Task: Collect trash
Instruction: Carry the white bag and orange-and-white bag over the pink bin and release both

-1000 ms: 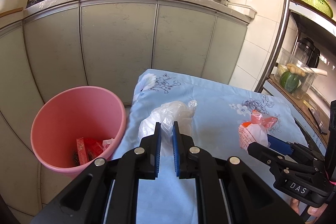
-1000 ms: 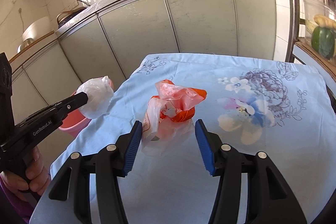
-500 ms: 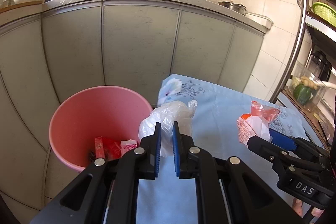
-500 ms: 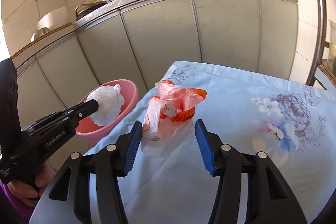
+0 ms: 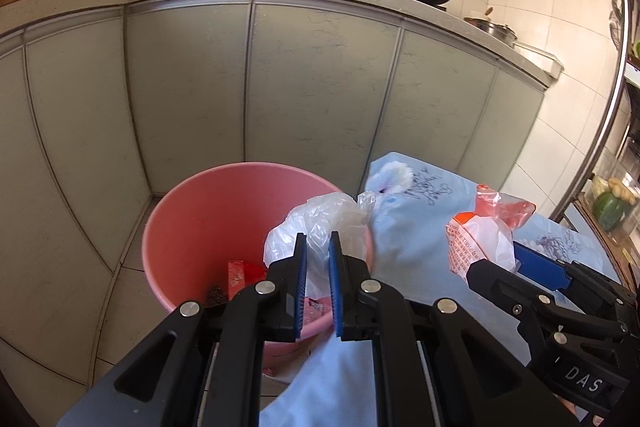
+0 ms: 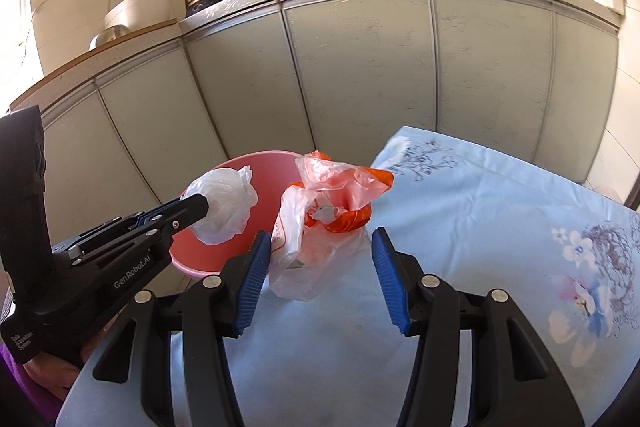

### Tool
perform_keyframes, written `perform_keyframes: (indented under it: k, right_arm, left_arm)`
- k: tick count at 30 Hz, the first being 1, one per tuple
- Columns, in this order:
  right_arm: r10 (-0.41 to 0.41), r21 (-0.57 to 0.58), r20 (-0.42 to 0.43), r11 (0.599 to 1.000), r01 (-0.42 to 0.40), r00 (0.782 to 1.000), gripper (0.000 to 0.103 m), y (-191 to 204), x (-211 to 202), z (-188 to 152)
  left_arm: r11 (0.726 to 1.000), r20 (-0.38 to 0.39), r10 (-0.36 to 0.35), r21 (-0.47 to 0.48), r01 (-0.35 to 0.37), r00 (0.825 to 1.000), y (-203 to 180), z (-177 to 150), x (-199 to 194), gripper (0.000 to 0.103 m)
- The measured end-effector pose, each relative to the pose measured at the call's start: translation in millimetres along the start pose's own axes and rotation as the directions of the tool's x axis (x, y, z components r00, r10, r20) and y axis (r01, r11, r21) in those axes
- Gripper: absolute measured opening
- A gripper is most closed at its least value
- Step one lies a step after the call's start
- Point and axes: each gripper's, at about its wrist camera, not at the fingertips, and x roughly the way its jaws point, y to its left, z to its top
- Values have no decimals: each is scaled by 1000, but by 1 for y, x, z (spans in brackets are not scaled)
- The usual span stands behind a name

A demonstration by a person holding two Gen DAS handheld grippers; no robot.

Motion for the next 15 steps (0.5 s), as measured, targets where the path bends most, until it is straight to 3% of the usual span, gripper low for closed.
perform_keyframes:
  k: [15]
  right_arm:
    - [37, -87, -70, 995, -43, 997, 53, 42, 51, 13]
  left_arm:
    - [994, -17, 88, -68, -89, 996, 45, 4, 21, 10]
